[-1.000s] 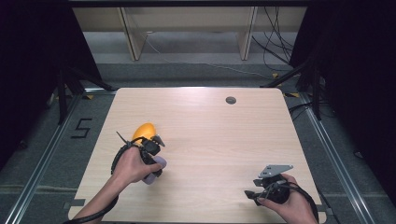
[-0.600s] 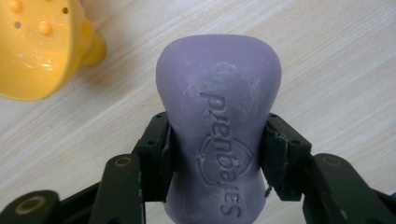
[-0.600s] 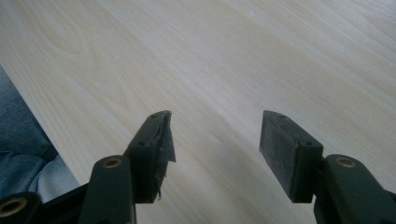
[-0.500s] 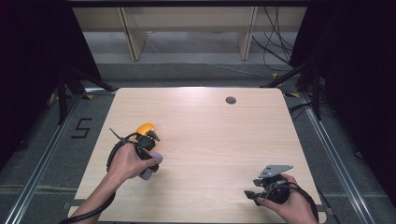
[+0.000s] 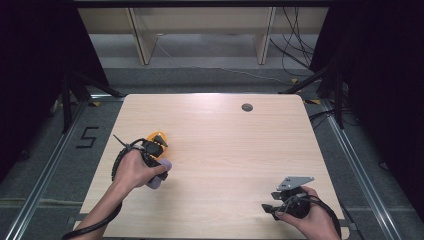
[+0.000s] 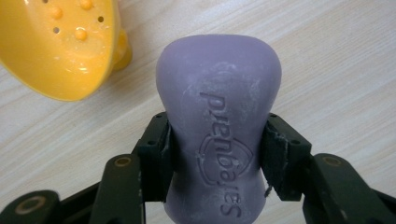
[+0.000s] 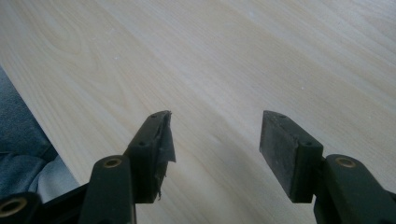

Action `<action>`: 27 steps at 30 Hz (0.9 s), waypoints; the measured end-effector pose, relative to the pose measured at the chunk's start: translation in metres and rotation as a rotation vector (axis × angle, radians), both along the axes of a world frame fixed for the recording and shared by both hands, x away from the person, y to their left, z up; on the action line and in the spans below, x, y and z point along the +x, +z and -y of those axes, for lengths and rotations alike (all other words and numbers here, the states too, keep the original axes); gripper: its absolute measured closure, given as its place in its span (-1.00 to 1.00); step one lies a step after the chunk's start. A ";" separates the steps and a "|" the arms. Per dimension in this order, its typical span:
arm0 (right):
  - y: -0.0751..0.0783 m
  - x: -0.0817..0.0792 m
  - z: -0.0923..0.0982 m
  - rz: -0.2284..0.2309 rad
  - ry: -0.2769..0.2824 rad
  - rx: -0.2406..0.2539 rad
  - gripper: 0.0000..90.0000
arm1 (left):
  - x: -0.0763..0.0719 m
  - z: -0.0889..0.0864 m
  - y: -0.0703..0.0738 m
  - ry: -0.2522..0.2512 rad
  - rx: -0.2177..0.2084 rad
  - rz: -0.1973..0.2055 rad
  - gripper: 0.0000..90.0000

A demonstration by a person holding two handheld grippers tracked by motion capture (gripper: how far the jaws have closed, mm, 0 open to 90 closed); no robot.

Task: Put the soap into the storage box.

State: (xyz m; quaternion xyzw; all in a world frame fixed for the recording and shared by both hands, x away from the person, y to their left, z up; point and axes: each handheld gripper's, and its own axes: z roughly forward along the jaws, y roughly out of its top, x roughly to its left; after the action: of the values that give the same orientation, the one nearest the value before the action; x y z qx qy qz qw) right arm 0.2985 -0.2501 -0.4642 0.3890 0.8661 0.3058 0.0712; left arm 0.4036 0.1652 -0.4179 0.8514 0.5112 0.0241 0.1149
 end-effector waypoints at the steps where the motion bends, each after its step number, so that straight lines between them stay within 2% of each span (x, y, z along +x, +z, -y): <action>1: -0.001 0.000 0.000 0.009 0.007 -0.003 -0.03 | 0.000 0.000 0.000 0.004 -0.002 -0.001 0.09; 3: -0.001 0.001 0.000 0.012 0.010 -0.005 -0.03 | 0.001 -0.001 0.000 0.003 0.004 -0.006 0.09; 4: 0.000 0.000 0.000 -0.001 0.000 0.001 -0.03 | 0.001 -0.002 0.000 0.008 0.001 -0.005 0.09; 5: -0.001 -0.001 -0.001 0.002 -0.012 0.020 -0.03 | 0.003 -0.003 0.000 -0.012 -0.005 -0.005 0.09; 6: -0.002 -0.001 -0.001 0.010 -0.010 0.013 -0.03 | 0.004 -0.005 0.000 -0.028 0.007 0.009 0.09; 7: 0.000 -0.001 -0.001 -0.007 -0.010 0.011 -0.03 | 0.005 -0.005 0.000 -0.029 -0.017 -0.013 0.09; 9: -0.001 0.001 0.000 0.008 0.006 -0.003 -0.03 | 0.006 -0.006 0.001 -0.041 -0.010 -0.011 0.09; 10: -0.001 0.001 0.000 0.009 0.006 -0.003 -0.03 | 0.006 -0.007 0.001 -0.034 0.002 0.012 0.09; 11: -0.002 0.000 -0.001 0.020 -0.001 0.011 -0.03 | 0.007 -0.006 0.002 -0.026 -0.018 -0.010 0.09; 12: -0.002 0.001 0.000 0.021 0.001 0.006 -0.03 | 0.005 -0.005 0.004 0.027 -0.001 0.001 0.09; 14: -0.002 0.001 0.000 0.020 0.004 0.005 -0.03 | 0.006 -0.005 0.005 0.031 0.002 -0.002 0.09; 16: -0.001 -0.001 -0.001 -0.001 -0.013 0.017 -0.03 | 0.007 -0.005 0.006 0.030 0.001 -0.003 0.09; 18: -0.001 -0.001 -0.002 -0.007 -0.019 0.020 -0.03 | 0.007 -0.005 0.006 0.039 -0.004 0.012 0.09; 19: -0.002 0.001 0.000 0.021 0.002 0.008 -0.03 | 0.008 -0.006 0.007 0.044 -0.004 0.009 0.09; 23: -0.001 0.000 0.000 0.007 -0.005 0.014 -0.03 | 0.009 -0.006 0.009 0.052 -0.004 0.011 0.09; 24: -0.002 0.001 0.000 0.021 0.002 0.007 -0.03 | 0.009 -0.007 0.009 0.053 -0.005 0.018 0.09; 25: -0.002 0.001 0.000 0.020 0.001 0.008 -0.03 | 0.010 -0.007 0.010 0.056 -0.004 0.004 0.09; 26: -0.002 0.001 0.000 0.021 0.002 0.008 -0.03 | 0.011 -0.007 0.011 0.061 -0.006 0.006 0.09; 27: -0.002 0.001 0.000 0.021 0.002 0.008 -0.03 | 0.011 -0.008 0.010 0.046 -0.003 0.018 0.09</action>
State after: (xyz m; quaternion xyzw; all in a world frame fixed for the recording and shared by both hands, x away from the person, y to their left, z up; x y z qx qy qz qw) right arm 0.2991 -0.2500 -0.4660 0.3853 0.8644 0.3135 0.0784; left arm 0.4147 0.1732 -0.4077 0.8391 0.5295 0.0338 0.1202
